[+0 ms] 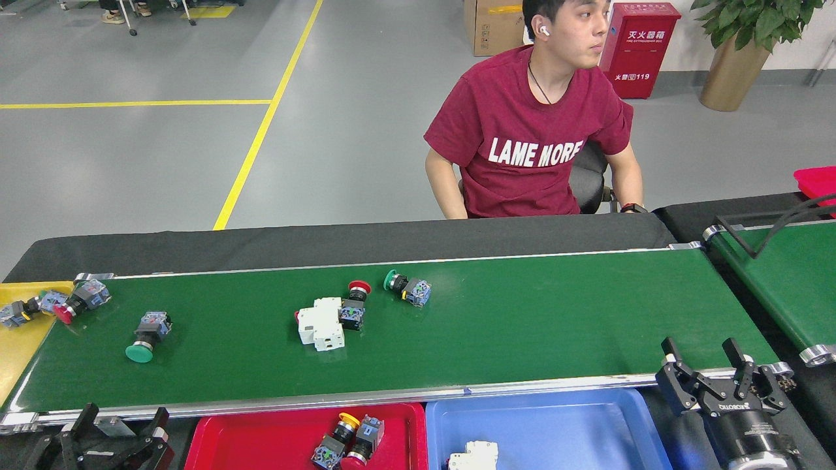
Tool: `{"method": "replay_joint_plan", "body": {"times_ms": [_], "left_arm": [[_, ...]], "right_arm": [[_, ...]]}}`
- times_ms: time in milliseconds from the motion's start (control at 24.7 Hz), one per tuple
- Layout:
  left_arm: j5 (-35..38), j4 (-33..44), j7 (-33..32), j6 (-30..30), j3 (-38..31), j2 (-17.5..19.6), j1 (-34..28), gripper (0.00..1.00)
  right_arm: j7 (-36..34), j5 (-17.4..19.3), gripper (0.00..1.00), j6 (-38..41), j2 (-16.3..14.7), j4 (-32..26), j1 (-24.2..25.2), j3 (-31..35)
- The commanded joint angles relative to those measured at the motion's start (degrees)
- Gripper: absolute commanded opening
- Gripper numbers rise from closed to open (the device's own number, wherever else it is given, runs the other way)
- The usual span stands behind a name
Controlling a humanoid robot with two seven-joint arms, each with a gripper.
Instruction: Pick switch part from conveyor to tray
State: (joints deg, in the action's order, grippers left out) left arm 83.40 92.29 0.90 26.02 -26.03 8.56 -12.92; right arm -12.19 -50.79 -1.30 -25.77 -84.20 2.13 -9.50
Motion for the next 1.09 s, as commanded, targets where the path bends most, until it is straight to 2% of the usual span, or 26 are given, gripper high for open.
{"method": "replay_joint_plan", "body": {"times_ms": [0, 202, 323, 566, 768, 808, 849, 930, 970, 1051], "left_arm": [[0.0, -2.6, 0.2, -0.4, -0.2, 1.7, 2.1, 1.00], [-0.6, -16.6, 0.2, -0.4, 0.1, 8.6, 11.6, 1.00], [-0.6, -23.3, 0.3, -0.4, 0.3, 11.3, 16.0, 1.00], [-0.3, -32.4, 0.3, -0.5, 2.5, 12.6, 23.4, 1.00], [-0.1, -48.6, 0.9, -1.5, 4.8, 15.3, 33.8, 0.97], [-0.1, -51.2, 1.0, -2.3, 5.8, 15.7, 35.8, 0.88], [-0.1, -52.8, 1.1, -3.2, 6.6, 15.9, 36.8, 0.74], [-0.4, -56.8, 2.4, -5.9, 8.2, 15.8, 38.5, 0.36], [-0.4, -58.6, 3.9, -6.9, 8.6, 15.7, 39.0, 0.27], [-0.4, -59.9, 8.1, -6.9, 9.2, 15.5, 39.4, 0.17]], "right_arm": [[2.7, -0.7, 0.97, -0.2, -0.1, -2.3, -0.5, 0.3], [3.0, -1.9, 0.97, -0.1, 1.0, -7.3, 3.7, 0.3], [2.8, -2.0, 0.97, -0.1, 1.1, -8.3, 5.3, 0.3], [2.8, -2.2, 0.97, -0.1, 2.9, -8.6, 5.2, 0.3], [2.9, -3.6, 0.97, -0.1, 4.2, -8.8, 5.3, 0.3], [2.9, -3.6, 0.97, 0.0, 4.2, -8.8, 5.3, 0.3], [2.9, -3.6, 0.97, 0.0, 4.2, -8.8, 5.3, 0.3], [2.9, -3.6, 0.97, 0.0, 4.3, -8.8, 5.3, 0.3], [2.9, -3.6, 0.97, 0.0, 4.2, -8.7, 5.3, 0.3], [3.0, -3.6, 0.97, -0.1, 4.3, -8.7, 5.3, 0.3]]}}
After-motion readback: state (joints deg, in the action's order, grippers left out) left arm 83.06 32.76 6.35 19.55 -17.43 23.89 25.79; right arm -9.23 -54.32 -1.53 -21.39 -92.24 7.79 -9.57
